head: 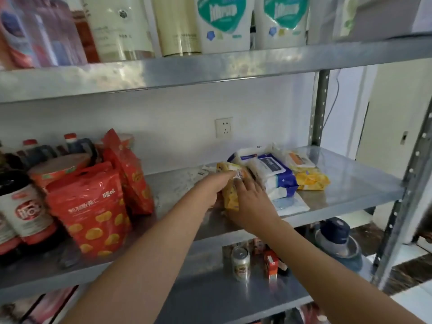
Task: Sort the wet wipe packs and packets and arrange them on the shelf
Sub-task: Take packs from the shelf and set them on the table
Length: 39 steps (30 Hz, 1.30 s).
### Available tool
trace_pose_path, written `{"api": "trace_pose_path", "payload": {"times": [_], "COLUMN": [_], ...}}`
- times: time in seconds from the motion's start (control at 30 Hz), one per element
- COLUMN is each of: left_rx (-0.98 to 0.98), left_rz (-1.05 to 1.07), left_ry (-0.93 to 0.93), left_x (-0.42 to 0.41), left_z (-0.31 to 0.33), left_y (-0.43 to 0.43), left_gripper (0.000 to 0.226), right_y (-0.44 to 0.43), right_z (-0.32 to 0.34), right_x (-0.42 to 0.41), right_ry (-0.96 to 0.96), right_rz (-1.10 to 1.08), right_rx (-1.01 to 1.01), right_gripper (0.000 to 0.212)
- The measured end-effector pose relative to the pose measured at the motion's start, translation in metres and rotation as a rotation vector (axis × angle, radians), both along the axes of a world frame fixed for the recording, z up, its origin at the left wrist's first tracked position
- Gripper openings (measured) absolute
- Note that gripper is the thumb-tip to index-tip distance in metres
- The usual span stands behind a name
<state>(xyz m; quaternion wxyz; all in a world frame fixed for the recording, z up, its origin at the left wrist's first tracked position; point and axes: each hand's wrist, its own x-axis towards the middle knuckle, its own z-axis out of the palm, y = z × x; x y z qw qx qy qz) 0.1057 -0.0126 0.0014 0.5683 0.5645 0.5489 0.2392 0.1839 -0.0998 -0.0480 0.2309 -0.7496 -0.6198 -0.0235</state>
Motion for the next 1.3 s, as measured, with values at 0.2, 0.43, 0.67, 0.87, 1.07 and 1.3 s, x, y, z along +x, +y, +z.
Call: {"api": "trace_pose_path", "payload": {"times": [0.2, 0.43, 0.67, 0.87, 1.07, 1.3], "left_rx": [0.051, 0.145, 0.124, 0.054, 0.155, 0.313], "left_rz": [0.115, 0.146, 0.110, -0.120, -0.185, -0.515], "left_ry": [-0.054, -0.224, -0.384, -0.210, -0.573, -0.613], "left_x": [0.018, -0.030, -0.058, -0.051, -0.061, -0.088], "left_z": [-0.028, -0.009, -0.020, -0.014, 0.000, -0.018], "left_y": [0.035, -0.003, -0.008, -0.025, -0.052, -0.073], "left_gripper": [0.085, 0.011, 0.020, 0.047, 0.043, 0.054], "right_y": [0.003, 0.007, 0.014, 0.004, -0.034, -0.107], "right_z": [0.001, 0.032, 0.033, 0.034, 0.049, 0.060], "right_x": [0.014, 0.034, 0.004, -0.009, -0.035, -0.028], "right_ry": [0.176, 0.786, 1.099, 1.237, 1.217, 0.998], "right_rz": [0.122, 0.075, 0.117, 0.064, 0.221, 0.097], "right_rx": [0.009, 0.193, 0.018, 0.096, 0.278, 0.455], "right_gripper": [0.078, 0.057, 0.041, 0.033, 0.033, 0.074]}}
